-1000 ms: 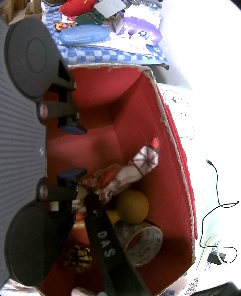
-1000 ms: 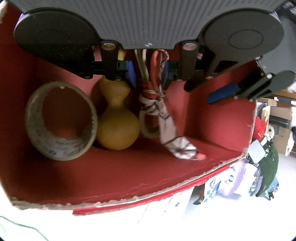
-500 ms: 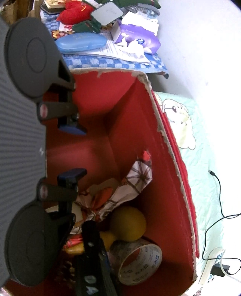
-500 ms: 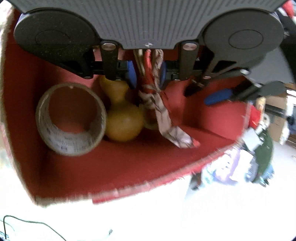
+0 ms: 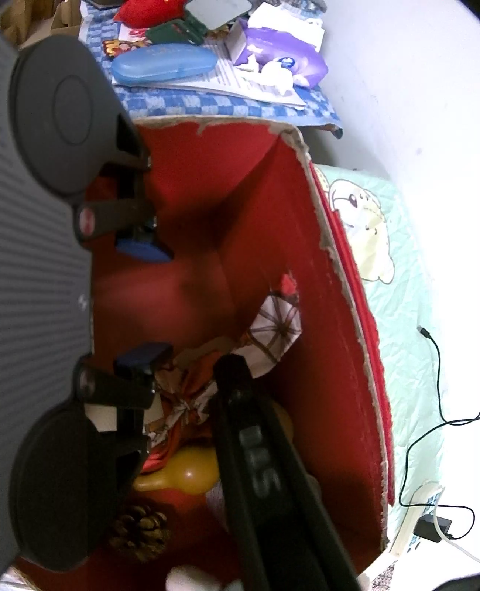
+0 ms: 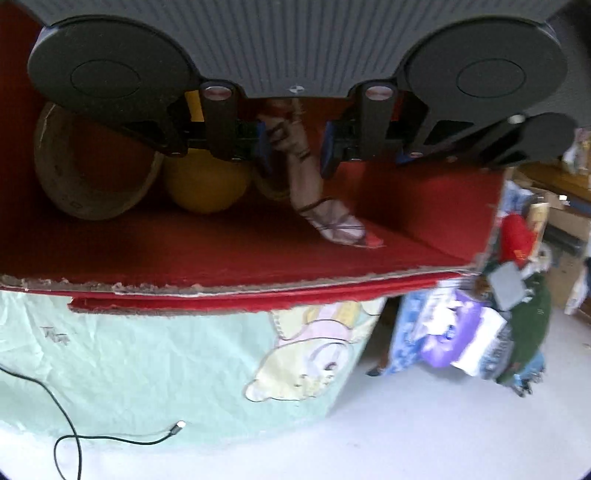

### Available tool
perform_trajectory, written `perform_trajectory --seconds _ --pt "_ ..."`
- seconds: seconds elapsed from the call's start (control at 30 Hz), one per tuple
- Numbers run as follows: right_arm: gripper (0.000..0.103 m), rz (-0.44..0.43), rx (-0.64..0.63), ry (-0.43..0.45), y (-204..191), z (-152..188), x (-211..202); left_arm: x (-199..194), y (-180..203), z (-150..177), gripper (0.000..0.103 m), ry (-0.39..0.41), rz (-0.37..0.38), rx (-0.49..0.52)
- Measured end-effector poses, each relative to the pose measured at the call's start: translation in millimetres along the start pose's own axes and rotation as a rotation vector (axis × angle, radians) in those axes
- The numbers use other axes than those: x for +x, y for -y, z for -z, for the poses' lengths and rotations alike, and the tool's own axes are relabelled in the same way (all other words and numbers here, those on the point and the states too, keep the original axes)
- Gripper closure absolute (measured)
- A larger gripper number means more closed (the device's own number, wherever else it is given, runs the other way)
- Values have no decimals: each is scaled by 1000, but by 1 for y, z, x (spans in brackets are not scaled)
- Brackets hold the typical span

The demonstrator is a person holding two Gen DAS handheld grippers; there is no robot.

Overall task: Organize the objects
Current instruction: 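Open the right gripper to release the fabric bag inside the box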

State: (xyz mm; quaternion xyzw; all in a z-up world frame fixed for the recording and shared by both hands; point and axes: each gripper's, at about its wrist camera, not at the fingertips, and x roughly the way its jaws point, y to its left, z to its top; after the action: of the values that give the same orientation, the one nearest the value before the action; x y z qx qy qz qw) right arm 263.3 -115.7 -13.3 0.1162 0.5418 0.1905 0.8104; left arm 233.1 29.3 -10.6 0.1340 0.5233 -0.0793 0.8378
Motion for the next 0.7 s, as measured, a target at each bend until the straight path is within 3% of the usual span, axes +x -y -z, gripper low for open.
perform_trajectory --seconds 0.13,0.37,0.53,0.7 --pt "77 9 30 -29 14 3 3 2 2 -2 50 -13 -10 6" --pt "93 45 51 5 16 6 -8 7 6 -4 50 -35 -27 19" --pt "90 58 25 -10 12 4 -10 8 8 -6 50 -45 -38 24" --pt "80 60 27 11 15 9 -25 10 10 -7 50 -50 -44 28"
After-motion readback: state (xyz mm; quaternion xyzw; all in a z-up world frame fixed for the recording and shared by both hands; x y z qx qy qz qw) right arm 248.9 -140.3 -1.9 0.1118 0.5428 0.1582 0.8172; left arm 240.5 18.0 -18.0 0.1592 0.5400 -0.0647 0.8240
